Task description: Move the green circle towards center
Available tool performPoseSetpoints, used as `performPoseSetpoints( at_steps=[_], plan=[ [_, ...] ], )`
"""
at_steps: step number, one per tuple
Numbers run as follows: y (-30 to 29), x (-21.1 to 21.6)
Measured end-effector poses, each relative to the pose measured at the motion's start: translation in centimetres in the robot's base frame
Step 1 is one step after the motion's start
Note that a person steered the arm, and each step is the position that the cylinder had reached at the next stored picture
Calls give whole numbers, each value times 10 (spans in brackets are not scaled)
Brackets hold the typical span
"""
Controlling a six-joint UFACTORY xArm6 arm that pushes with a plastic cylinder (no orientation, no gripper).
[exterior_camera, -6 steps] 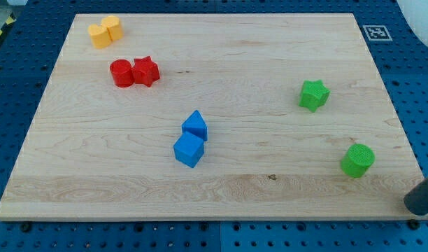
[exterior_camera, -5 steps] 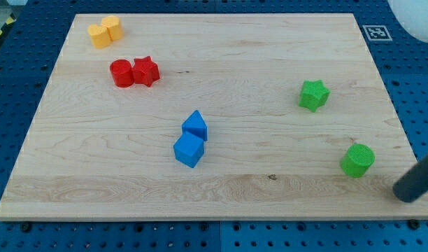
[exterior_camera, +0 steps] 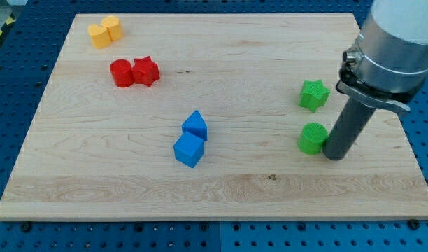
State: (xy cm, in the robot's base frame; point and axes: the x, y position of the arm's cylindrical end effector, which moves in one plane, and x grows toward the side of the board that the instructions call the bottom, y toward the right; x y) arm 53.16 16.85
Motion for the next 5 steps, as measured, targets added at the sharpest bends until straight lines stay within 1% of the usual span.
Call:
performPoseSetpoints(
  at_steps=[5],
  plan=[
    [-76, -39]
  ],
)
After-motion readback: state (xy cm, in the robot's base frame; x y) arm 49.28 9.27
